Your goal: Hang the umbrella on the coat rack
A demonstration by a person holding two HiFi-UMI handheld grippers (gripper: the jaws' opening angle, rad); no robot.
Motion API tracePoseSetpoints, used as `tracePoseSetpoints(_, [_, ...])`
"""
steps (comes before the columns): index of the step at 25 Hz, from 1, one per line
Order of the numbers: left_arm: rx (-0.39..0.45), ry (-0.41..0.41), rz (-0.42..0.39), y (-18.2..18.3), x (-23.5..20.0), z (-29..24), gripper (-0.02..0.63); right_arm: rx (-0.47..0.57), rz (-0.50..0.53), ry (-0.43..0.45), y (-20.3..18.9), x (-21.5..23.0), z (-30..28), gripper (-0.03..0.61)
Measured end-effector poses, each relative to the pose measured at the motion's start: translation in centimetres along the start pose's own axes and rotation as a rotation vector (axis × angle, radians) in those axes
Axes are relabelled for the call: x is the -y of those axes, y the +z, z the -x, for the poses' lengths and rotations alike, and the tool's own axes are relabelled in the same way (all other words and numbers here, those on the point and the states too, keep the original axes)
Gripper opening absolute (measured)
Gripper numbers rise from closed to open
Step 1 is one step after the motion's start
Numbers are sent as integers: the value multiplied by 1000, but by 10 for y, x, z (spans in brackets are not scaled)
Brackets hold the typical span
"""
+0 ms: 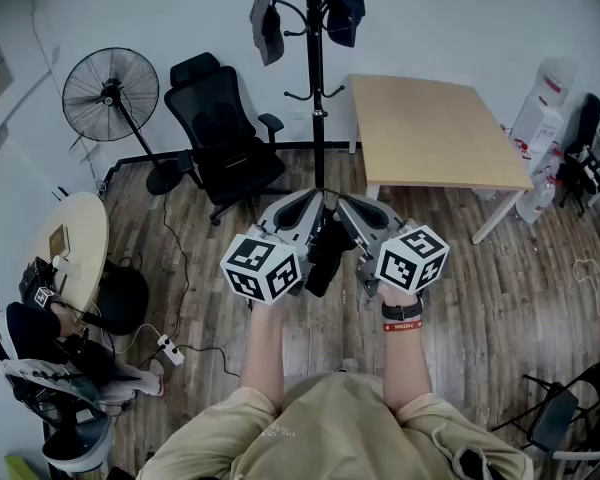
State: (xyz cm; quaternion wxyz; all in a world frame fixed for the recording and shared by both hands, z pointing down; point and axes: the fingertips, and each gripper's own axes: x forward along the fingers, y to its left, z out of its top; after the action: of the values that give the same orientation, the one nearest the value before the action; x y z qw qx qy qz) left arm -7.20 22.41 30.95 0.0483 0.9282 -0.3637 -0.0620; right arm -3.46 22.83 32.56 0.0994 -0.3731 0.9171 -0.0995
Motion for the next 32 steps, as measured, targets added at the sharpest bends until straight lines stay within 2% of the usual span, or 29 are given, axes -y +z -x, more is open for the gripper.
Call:
tracePoseSetpoints(7, [-13, 8, 0, -16, 24, -17, 25, -8, -22, 1, -3, 21, 24, 17])
tracePoseSetpoints(13, [-17, -8, 26, -28, 43, -38, 25, 29, -67, 13, -1, 44, 44, 17])
tracePoseSetpoints(21, [-10, -17, 72, -35, 42, -57, 25, 8, -99, 49, -6, 61, 43, 17])
tracePoseSetpoints(26, [11, -24, 77, -36, 20, -70, 25, 8, -99, 62, -9, 76, 21, 17])
tracePoseSetpoints(32, [17, -35, 79, -39, -30, -103, 25, -16, -83, 73, -14, 109, -32, 17])
